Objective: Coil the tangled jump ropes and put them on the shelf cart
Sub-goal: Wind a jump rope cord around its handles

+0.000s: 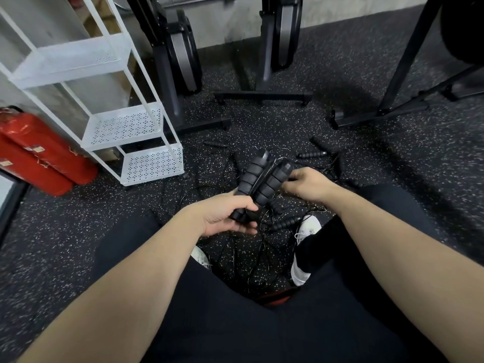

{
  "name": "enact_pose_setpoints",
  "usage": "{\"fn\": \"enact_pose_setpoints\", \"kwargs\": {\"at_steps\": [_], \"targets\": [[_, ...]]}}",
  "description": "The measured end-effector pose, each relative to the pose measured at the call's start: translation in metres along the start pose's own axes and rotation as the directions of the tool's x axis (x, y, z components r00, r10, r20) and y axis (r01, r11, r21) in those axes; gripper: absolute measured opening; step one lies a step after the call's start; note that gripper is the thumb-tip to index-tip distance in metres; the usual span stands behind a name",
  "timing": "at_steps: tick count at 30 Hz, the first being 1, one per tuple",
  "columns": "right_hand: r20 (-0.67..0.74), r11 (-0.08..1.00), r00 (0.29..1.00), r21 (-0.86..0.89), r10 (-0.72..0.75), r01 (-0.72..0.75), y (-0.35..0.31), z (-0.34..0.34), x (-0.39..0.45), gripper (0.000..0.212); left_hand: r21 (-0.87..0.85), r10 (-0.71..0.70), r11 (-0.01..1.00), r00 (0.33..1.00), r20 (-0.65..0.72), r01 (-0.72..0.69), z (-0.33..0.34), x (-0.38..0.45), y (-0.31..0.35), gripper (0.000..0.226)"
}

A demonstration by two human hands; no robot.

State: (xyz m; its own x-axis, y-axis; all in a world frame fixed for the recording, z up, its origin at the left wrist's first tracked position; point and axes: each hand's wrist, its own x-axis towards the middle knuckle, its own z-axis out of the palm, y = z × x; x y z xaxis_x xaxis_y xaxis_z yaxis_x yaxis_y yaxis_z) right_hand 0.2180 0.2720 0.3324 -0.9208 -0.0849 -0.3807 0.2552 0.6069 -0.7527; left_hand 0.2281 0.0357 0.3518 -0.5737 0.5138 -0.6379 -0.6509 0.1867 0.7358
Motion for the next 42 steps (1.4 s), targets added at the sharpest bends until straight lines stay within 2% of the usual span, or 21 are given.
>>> {"fn": "enact_pose_setpoints", "kwargs": {"at_steps": [2,4,6,8,10,11,15,17,20,21,23,24,25,27,28,30,32,34,38,40,42], "targets": [[-0.026,1.0,1.0,0.03,0.001,0.0,0.002,-0.003,0.002,0.025,0.096,-0.011,0.995,1.0,0.021,0.009,-0.002,-0.001,0.002,0.026],[0.025,0.999,1.0,0.039,-0.001,0.0,0.005,-0.002,0.004,0.034,0.279,-0.039,0.96,0.996,0.08,0.015,-0.001,-0.003,0.002,0.033],[0.104,0.998,0.994,0.047,-0.043,0.038,0.009,0.003,0.009,0.022,0.428,-0.068,0.904,0.991,0.119,0.011,0.003,-0.003,0.001,0.031],[0.156,0.98,0.988,0.2,-0.011,-0.02,0.01,0.002,0.014,0.019,0.485,-0.076,0.874,0.989,0.127,0.005,0.005,-0.003,0.001,0.024],[0.195,0.966,0.981,0.255,-0.007,-0.043,0.009,0.0,0.018,0.035,0.514,-0.085,0.858,0.986,0.147,-0.003,0.006,-0.005,0.003,0.023],[0.202,0.974,0.979,0.228,-0.038,-0.009,0.011,-0.001,0.019,0.041,0.556,-0.085,0.831,0.985,0.153,-0.015,0.008,-0.006,0.003,0.027],[0.225,0.98,0.963,-0.097,-0.147,0.172,0.016,-0.003,0.014,0.036,0.806,-0.051,0.591,0.998,0.032,0.004,0.01,-0.002,-0.002,0.06],[0.172,0.986,0.976,-0.071,-0.135,0.149,0.016,-0.001,0.013,0.032,0.84,-0.019,0.542,1.0,-0.01,0.019,0.007,-0.001,-0.004,0.064],[0.148,0.989,0.982,0.111,-0.114,0.098,0.007,-0.002,0.01,0.005,0.833,0.054,0.552,0.999,0.0,-0.03,0.004,0.002,-0.002,0.061],[0.161,0.99,0.983,0.127,-0.085,0.065,0.004,-0.003,0.009,0.01,0.848,0.069,0.528,0.998,0.005,-0.041,0.004,0.002,-0.003,0.064],[0.193,0.998,0.98,0.06,-0.041,0.03,-0.003,-0.005,0.003,0.021,0.912,0.069,0.409,0.998,-0.005,-0.024,0.003,0.003,-0.007,0.079],[0.204,0.999,0.978,0.022,-0.042,0.039,-0.007,-0.005,-0.001,0.021,0.95,0.058,0.312,0.998,-0.021,0.002,0.004,0.003,-0.01,0.083],[0.215,0.999,0.975,0.001,-0.052,0.053,-0.009,-0.003,-0.002,0.021,0.978,0.051,0.21,0.998,-0.034,0.022,0.006,0.003,-0.012,0.079],[0.2,0.995,0.976,-0.033,-0.084,0.092,-0.015,0.002,-0.006,0.019,0.993,0.053,0.088,0.995,-0.088,0.083,0.012,0.006,-0.013,0.05],[0.171,0.992,0.98,-0.057,-0.099,0.11,-0.019,0.006,-0.006,0.019,0.991,0.065,0.064,0.99,-0.122,0.118,0.014,0.009,-0.013,0.04],[0.114,0.983,0.984,-0.111,-0.136,0.148,-0.024,0.016,-0.008,0.019,0.983,0.075,0.044,0.981,-0.179,0.176,0.014,0.016,-0.015,0.038],[0.078,0.954,0.976,-0.211,-0.202,0.214,-0.03,0.027,-0.012,0.02,0.972,0.071,0.068,0.97,-0.231,0.226,0.01,0.022,-0.017,0.051],[0.076,0.9,0.961,-0.336,-0.267,0.277,-0.034,0.041,-0.017,0.022,0.958,0.055,0.166,0.968,-0.245,0.234,0.007,0.022,-0.017,0.05],[0.049,0.828,0.931,-0.442,-0.362,0.345,-0.04,0.061,-0.025,0.031,0.863,0.093,0.485,0.974,-0.208,0.138,0.003,0.024,-0.019,0.029],[0.053,0.806,0.916,-0.457,-0.397,0.376,-0.043,0.066,-0.028,0.033,0.737,0.124,0.661,0.948,-0.295,0.143,-0.005,0.027,-0.023,0.045],[0.069,0.796,0.902,-0.444,-0.426,0.41,-0.043,0.07,-0.03,0.034,0.63,0.153,0.766,0.914,-0.374,0.129,-0.011,0.029,-0.027,0.045]]}}
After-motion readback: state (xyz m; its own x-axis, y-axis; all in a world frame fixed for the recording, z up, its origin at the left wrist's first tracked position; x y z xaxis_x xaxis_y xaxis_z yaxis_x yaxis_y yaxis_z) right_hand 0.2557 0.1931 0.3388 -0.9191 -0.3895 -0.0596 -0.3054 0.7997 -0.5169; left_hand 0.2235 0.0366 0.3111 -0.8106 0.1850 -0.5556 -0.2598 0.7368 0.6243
